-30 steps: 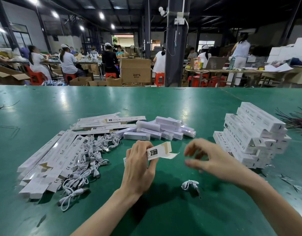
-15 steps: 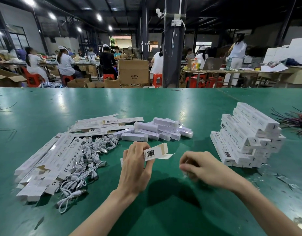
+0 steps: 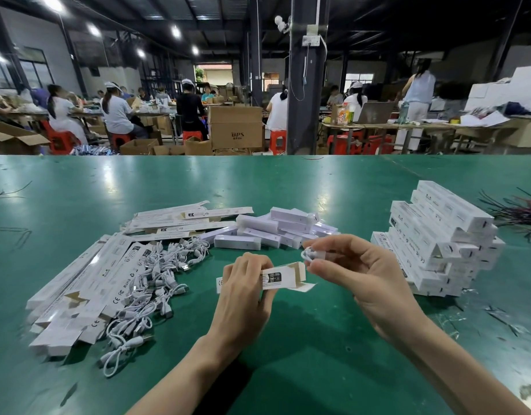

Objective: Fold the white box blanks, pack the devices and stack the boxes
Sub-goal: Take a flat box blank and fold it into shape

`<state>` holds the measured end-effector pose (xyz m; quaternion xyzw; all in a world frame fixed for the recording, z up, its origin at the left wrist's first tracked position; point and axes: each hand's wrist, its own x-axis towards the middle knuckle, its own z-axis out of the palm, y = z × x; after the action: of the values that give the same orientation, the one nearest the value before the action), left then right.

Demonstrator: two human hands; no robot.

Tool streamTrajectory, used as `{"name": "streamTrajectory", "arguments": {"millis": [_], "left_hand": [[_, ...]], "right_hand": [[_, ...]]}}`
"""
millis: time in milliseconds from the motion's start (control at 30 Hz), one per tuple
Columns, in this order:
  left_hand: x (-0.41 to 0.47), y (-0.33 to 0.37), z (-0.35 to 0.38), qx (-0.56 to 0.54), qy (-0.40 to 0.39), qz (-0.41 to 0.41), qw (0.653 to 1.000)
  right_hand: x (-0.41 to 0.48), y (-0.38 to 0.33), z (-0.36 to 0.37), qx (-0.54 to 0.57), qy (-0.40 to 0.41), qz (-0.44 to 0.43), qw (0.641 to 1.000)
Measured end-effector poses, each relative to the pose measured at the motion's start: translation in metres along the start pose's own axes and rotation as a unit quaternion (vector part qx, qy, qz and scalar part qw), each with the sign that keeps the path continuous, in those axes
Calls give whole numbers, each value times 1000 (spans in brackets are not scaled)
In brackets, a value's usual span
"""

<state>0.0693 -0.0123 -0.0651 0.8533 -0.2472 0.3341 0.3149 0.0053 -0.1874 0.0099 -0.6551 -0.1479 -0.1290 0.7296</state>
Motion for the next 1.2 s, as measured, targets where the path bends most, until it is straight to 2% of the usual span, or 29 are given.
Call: {"name": "streamTrajectory", "arguments": {"millis": [333,533,667,733,967,1100,1200], "left_hand": [[0,2,-1,15,-8,-1,1000],[0,4,-3,54,-6,11,998],[0,4,-3,87,-10,4,996],[0,6,-3,103,-13,4,995],[0,11,-3,127,-8,2,992],[-1,8,0,121,8,13,993],[-1,8,1,119,17,41,992]], "right_hand": [[-4,8,-1,-167,-4,-38,985],[-4,10,-4,-310,-25,-91,946],[-6,7,-5,-394,-89,-134,905],[-6,6,-7,-399,-102,-138,901],[-7,11,0,-339,-42,-150,928],[-4,11,-1,-305,-34,-117,944],[-2,12,-1,-272,4,-95,958]]}}
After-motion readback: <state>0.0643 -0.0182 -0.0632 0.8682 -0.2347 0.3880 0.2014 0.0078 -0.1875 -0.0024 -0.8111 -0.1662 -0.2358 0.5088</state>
